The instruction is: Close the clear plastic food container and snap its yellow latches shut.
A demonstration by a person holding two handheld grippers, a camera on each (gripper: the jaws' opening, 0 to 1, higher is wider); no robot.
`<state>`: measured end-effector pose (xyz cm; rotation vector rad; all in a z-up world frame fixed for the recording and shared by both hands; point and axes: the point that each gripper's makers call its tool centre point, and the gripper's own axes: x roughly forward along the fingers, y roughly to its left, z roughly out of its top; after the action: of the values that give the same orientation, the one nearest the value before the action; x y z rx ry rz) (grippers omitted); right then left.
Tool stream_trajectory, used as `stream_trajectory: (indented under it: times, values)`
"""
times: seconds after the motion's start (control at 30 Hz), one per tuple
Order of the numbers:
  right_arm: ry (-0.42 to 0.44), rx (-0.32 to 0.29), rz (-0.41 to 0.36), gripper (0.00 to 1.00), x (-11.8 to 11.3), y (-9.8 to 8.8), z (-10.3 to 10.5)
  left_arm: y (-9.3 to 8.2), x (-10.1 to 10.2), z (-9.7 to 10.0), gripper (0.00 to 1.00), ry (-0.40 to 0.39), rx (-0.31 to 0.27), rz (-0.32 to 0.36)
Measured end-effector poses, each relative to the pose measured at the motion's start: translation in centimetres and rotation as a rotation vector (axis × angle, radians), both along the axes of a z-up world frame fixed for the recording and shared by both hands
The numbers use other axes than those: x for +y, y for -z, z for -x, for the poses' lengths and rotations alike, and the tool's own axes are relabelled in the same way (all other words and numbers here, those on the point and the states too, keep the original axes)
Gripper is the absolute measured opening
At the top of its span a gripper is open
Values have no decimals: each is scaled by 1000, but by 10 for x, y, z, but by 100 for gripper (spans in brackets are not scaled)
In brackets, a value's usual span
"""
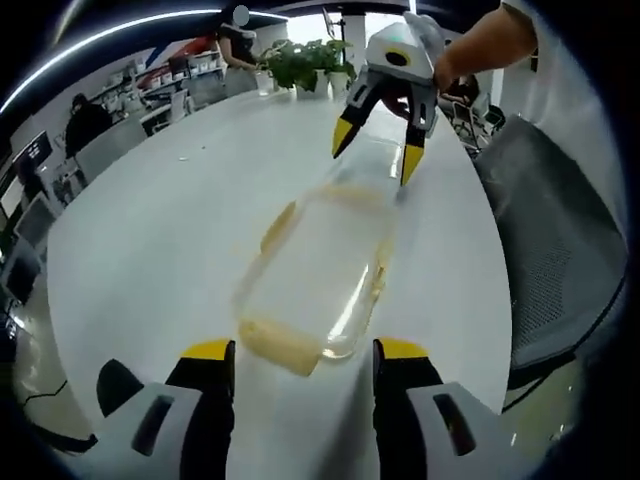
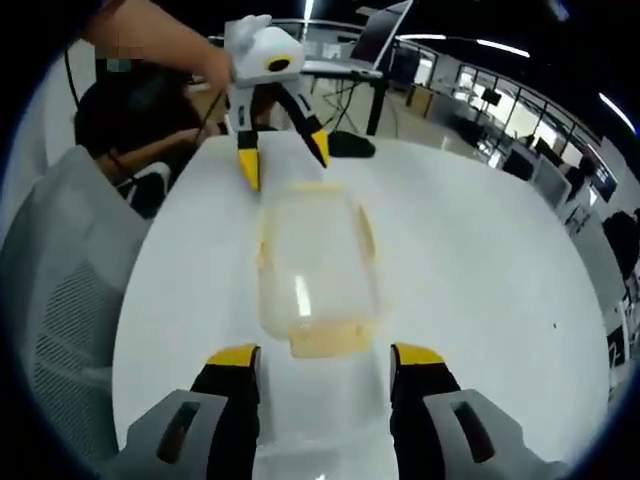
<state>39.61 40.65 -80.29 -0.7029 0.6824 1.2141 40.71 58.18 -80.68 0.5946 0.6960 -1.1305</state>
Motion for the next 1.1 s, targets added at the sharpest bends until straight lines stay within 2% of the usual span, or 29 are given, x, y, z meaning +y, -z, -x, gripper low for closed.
stream_trajectory:
  times: [0.03, 0.13, 0.53, 0.87, 1.1]
  values:
    - [-2, 5, 5, 51, 0, 2, -1, 1, 3, -3, 55, 15, -15, -30]
    - [-7, 13, 16, 50, 2, 5, -2, 3, 3, -5, 54, 32, -9, -35]
    - [-48, 31, 52, 49, 13, 14, -2, 9, 10, -16, 52, 141, -27, -151]
    - [-59, 28, 84, 49, 14, 22, -9, 17, 7, -13, 45, 215, -4, -195]
    - [-65, 53, 103, 49, 14, 30, -9, 22, 5, -16, 45, 252, -2, -221]
